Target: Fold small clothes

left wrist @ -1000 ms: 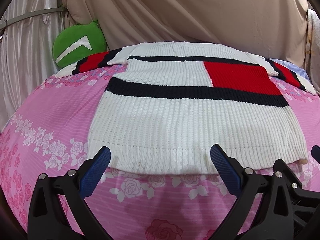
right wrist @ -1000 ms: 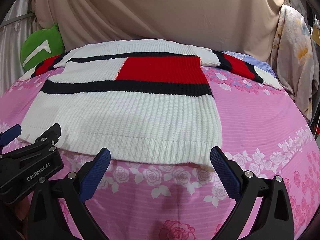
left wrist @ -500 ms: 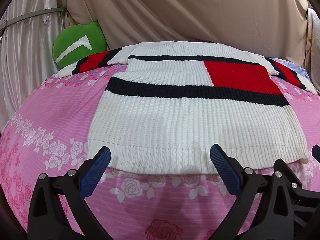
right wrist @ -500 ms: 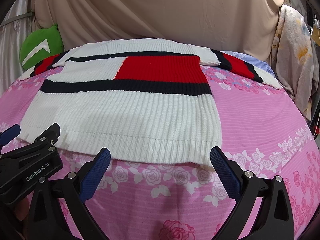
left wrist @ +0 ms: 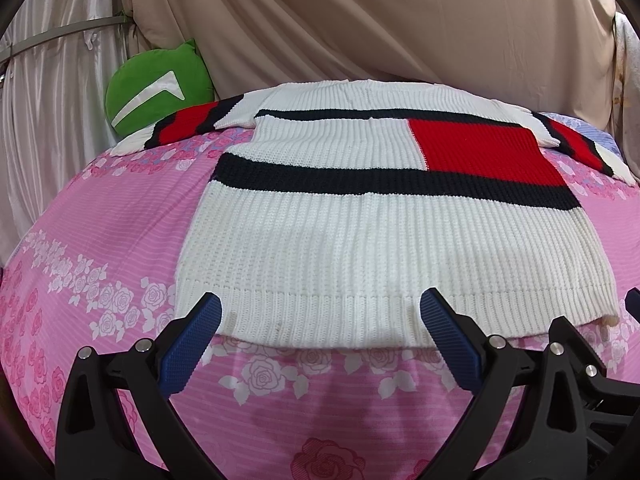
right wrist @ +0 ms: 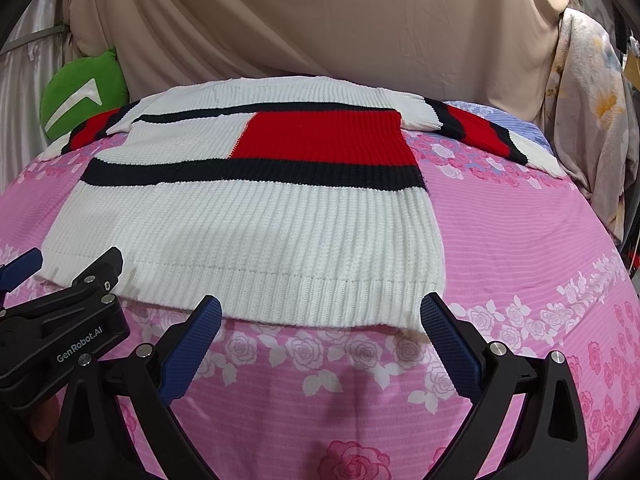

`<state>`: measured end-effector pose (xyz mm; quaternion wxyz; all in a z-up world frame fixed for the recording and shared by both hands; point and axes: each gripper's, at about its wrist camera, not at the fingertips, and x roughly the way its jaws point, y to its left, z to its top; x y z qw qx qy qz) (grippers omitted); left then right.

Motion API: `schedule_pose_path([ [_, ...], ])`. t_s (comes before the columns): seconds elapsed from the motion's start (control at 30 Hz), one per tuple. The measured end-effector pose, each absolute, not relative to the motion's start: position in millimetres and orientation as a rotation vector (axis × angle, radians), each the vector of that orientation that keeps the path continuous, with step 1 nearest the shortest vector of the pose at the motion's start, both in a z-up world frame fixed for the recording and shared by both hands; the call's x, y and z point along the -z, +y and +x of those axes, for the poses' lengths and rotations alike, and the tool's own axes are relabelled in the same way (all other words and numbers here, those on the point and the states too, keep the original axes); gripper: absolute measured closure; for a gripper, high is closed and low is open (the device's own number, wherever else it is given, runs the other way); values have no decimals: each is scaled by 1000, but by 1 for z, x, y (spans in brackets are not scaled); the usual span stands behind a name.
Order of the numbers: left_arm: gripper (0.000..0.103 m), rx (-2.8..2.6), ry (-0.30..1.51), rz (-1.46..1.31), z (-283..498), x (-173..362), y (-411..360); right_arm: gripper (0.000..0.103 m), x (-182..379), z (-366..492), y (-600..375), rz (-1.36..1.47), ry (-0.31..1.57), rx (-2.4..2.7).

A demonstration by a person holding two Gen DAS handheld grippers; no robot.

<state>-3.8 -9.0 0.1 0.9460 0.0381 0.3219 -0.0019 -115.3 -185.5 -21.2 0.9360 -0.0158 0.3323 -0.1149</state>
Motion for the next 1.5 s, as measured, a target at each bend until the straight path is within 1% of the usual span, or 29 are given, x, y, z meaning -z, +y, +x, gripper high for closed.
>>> schedule_pose_path([
  [1.23, 5, 2, 658, 83, -4, -1, -8, 5, 20, -116, -186, -24, 681, 223],
  [1.4, 5, 48, 639, 26, -8, -5, 2, 5, 6, -132, -207, 80, 566, 172],
  [1.5, 5, 87, 644, -13, -8, -5, 7, 5, -8, -129, -236, 95, 505, 153],
])
